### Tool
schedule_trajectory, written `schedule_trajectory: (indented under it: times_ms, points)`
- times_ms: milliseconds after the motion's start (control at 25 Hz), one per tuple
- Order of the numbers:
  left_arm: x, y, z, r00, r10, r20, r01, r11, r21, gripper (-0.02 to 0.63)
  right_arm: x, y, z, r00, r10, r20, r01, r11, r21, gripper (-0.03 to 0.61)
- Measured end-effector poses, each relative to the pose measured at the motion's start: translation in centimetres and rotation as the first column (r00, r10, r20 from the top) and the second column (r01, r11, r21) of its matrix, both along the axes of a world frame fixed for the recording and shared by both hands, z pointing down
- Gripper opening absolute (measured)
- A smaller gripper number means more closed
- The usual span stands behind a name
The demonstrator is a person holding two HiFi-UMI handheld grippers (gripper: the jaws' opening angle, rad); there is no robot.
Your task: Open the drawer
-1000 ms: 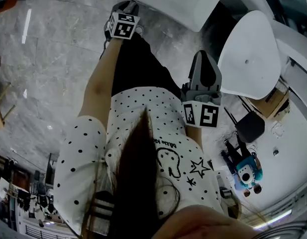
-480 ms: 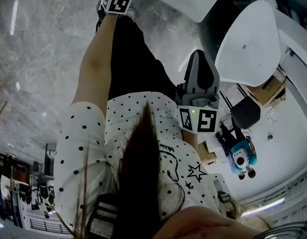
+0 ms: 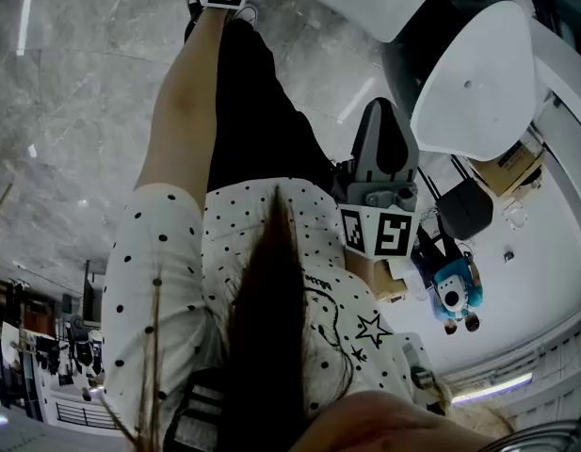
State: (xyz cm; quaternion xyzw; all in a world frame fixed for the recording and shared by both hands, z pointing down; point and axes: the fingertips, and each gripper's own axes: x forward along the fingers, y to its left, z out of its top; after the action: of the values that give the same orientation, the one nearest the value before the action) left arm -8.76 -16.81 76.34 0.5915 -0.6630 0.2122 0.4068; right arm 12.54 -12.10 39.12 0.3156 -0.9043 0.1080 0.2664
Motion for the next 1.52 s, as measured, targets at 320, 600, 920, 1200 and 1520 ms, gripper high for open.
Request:
schedule_trajectory:
  times_ms: [320, 600, 920, 1200, 1520]
  points:
    - [0.3, 0.3, -0.4, 1.000, 0.006, 0.005, -0.006, 1.000, 0.010, 0.143, -0.4, 0.2, 0.1, 1.000, -0.005, -0.003, 0.005, 1.000, -0.008, 0.014]
    - [1.2, 1.4, 0.4, 1.000, 0.000, -0.021, 0.000, 1.000, 0.000, 0.143, -0.9, 0.5, 0.5, 1.000, -0.012, -0.005, 0.011, 1.000, -0.010, 0.014]
    - [1.6, 2.2, 0.5, 1.000, -0.004, -0.019, 0.004, 1.000, -0.003, 0.143, -0.9, 0.4, 0.4, 1.000, -0.012, -0.010, 0.012, 1.000, -0.007, 0.014]
    - [1.9, 3.1, 0.4, 1.000, 0.002, -0.017, -0.002, 1.000, -0.006, 0.143, -1.4, 0.7, 0.5, 1.000, -0.022, -0.006, 0.022, 1.000, -0.010, 0.014]
    - [2.6, 5.3, 0.4, 1.000, 0.008, -0.018, -0.008, 1.000, -0.018, 0.143, -2.0, 0.9, 0.4, 0.999, -0.036, -0.004, 0.036, 0.999, -0.010, 0.014]
